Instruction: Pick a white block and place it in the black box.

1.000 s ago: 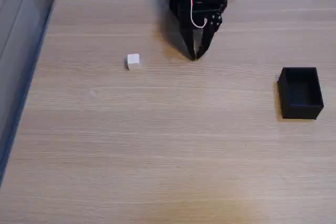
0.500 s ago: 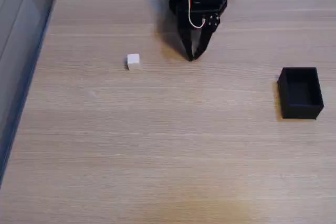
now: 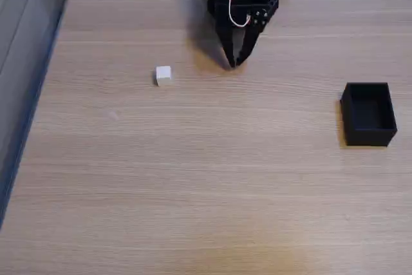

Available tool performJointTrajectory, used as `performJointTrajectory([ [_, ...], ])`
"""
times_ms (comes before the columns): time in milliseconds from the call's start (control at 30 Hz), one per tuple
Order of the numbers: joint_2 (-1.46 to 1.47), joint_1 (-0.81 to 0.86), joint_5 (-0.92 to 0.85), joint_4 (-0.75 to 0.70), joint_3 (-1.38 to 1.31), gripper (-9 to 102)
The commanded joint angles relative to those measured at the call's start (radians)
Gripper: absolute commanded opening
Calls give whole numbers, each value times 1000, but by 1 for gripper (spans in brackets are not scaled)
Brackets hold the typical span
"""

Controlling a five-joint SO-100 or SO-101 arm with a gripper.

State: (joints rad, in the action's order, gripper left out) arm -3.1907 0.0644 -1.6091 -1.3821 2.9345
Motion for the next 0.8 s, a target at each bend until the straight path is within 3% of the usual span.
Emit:
performJointTrajectory([
  [0, 106, 25, 37, 5, -124, 0],
  [300, 336, 212, -3, 14, -365, 2],
  [767, 664, 604, -324, 61, -554, 23],
])
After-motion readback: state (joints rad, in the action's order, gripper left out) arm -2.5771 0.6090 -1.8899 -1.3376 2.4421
